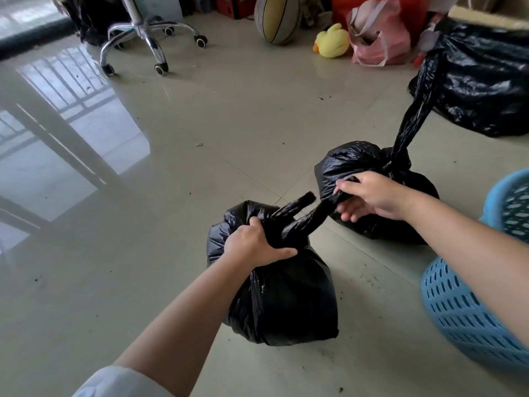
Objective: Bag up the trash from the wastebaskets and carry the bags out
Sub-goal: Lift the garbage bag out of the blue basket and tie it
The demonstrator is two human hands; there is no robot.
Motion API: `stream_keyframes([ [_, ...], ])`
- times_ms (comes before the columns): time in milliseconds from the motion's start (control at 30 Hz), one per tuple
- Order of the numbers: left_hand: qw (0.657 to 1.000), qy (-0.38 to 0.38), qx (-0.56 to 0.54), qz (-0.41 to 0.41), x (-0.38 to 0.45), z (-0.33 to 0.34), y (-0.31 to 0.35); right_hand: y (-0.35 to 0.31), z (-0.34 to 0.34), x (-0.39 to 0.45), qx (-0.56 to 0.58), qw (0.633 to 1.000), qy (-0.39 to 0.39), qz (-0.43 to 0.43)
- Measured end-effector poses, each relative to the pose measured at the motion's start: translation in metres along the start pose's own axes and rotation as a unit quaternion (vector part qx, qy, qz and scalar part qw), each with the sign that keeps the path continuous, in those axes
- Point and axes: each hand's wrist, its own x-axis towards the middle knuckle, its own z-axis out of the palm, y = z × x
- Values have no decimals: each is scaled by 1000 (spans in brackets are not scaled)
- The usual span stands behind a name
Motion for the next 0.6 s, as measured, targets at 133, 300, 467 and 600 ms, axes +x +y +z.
stream_keyframes([
  [133,996,59,31,-58,2,11,7,-9,6,2,81,992,-86,-39],
  [300,996,88,-23,5,5,4,13,-3,1,4,171,981,-68,-62],
  [467,992,23,-102,74,2,-18,9,4,14,14,-254,955,58,-141],
  [600,979,-27,-172,103,-2,-22,9,-2,37,19,-368,918,-16,-147],
])
